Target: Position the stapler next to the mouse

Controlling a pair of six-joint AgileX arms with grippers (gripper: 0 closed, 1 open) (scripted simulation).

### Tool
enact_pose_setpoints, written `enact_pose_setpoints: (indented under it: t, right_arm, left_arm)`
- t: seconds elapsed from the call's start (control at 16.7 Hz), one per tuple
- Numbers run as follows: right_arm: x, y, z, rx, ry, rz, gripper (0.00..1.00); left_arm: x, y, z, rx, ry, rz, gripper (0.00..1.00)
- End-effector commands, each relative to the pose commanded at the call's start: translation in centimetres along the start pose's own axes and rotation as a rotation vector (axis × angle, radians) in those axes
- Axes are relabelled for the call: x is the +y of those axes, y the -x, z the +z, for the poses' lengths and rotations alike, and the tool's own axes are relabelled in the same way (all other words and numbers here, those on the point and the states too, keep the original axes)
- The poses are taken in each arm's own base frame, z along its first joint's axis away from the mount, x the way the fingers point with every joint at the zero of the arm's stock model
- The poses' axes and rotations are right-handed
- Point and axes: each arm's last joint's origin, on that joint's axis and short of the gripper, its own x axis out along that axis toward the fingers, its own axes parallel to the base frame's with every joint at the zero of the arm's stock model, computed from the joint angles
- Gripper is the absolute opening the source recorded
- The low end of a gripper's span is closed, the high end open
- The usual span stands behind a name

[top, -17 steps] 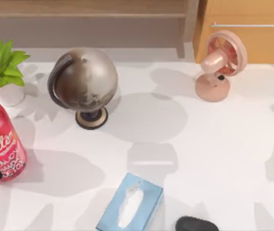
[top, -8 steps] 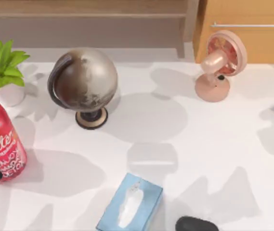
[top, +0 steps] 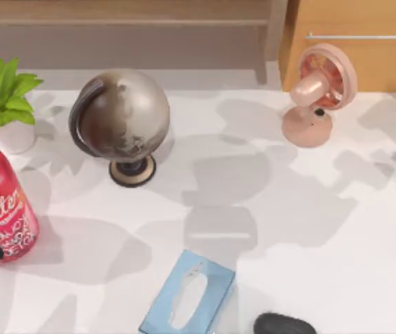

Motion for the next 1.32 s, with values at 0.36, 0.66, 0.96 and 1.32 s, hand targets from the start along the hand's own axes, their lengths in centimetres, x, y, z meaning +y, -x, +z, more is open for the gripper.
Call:
enact_pose_setpoints:
  t: [0.36,0.66,0.96,1.32]
  right_arm:
    - [-3.2,-7.1,3.1,0.168,0.106,0.171,1.00]
    - [-3.4,-7.9,3.3,0.184,0.116,0.191,1.00]
    - [-3.1,-9.1,3.1,0.186,0.116,0.193,1.00]
    - [-2.5,-12.7,2.3,0.184,0.116,0.191,1.00]
  left_arm:
    - [0.0,0.0,0.0,0.000,0.000,0.000,1.00]
    - [0.0,0.0,0.0,0.000,0.000,0.000,1.00]
    - [0.0,0.0,0.0,0.000,0.000,0.000,1.00]
    - [0.0,0.0,0.0,0.000,0.000,0.000,1.00]
